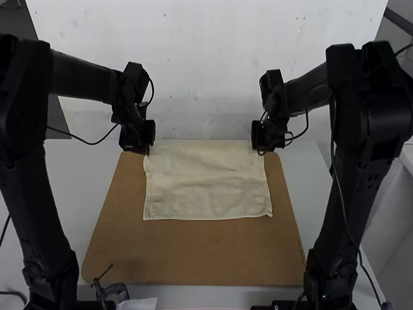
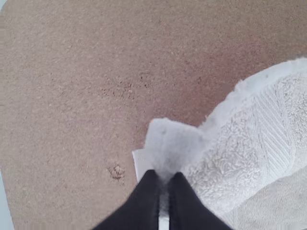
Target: Fold the towel.
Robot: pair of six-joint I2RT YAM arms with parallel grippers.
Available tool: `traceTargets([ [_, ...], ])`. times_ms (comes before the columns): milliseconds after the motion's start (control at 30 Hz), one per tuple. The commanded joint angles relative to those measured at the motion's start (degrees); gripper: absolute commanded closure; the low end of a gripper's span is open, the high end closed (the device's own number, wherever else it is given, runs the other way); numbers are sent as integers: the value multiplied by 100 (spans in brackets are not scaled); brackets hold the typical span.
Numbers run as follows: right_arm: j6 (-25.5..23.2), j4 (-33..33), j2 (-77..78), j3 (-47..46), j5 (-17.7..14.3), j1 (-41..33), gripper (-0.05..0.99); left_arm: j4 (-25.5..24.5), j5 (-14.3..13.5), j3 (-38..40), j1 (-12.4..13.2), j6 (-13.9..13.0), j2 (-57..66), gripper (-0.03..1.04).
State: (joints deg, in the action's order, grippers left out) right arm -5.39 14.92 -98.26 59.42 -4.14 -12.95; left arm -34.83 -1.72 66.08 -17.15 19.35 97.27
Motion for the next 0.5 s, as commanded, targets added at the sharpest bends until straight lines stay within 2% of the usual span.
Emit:
traceTargets([
  [0,196,-24,606,-343,-78,-6,92,55,-48,-315,-96,-55,-604,99],
  [167,345,-24,1028,-774,-60,126,92,64,-4,-764,-149,-90,-982,99],
  [333,486,-6,1467,-1169,-52,188,92,90,-13,-1230,-527,-72,-1360,99],
  [467,548,64,1766,-1415,-34,214,92,169,-4,-1555,-685,-55,-1598,99],
])
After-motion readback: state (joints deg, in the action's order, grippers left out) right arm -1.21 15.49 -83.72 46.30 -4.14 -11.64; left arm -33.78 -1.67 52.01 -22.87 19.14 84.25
